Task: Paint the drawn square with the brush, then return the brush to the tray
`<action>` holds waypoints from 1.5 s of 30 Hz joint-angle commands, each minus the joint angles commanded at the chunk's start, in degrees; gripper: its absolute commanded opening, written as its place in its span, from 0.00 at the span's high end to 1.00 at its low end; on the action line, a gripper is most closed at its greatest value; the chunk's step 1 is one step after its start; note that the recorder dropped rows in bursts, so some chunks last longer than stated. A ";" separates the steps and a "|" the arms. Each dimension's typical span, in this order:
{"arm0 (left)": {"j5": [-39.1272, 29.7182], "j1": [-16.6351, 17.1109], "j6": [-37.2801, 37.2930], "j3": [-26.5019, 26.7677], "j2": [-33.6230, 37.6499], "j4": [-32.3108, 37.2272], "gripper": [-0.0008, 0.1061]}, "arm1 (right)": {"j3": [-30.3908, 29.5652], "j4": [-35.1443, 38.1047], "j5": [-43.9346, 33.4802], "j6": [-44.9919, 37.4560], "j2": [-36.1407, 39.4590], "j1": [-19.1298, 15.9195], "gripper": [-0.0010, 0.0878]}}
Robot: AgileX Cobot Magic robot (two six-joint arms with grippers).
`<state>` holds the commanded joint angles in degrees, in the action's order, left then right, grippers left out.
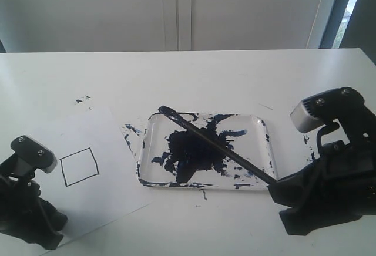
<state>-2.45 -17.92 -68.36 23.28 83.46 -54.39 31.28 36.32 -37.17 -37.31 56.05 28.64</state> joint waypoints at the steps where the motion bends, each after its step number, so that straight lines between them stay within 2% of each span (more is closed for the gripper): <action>1: -0.23 0.00 0.00 -0.11 -0.10 0.88 0.52 | 0.00 0.00 0.00 0.00 0.00 0.00 0.99; 20: -1.06 0.14 2.17 -1.57 -0.31 1.48 0.52 | 0.00 0.00 -0.45 0.00 0.00 0.00 0.99; 27: -0.04 0.14 2.10 -1.34 -8.30 3.90 0.52 | 0.00 0.00 -0.45 0.00 0.00 0.00 0.99; 33: -2.31 4.77 3.92 -1.34 -11.80 4.42 0.52 | 0.00 0.00 -0.45 0.00 0.00 0.00 0.99; 35: -2.31 5.20 8.01 -1.10 -12.13 3.64 0.52 | 0.00 0.00 -0.45 0.00 0.00 0.00 0.99; 38: -6.70 5.20 8.89 0.35 -12.02 3.63 0.52 | 0.00 0.00 -0.45 0.00 0.00 0.00 0.99; 40: -9.24 5.20 7.62 1.49 -12.02 3.63 0.57 | 0.00 0.00 -0.45 0.00 0.00 0.00 0.99; 45: -15.59 5.20 -0.17 4.96 -12.02 3.34 0.89 | 0.00 0.00 -0.45 0.00 0.00 0.00 0.99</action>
<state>-18.04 -12.72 -68.53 28.23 71.44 -51.05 31.28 36.32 -37.62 -37.31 56.05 28.64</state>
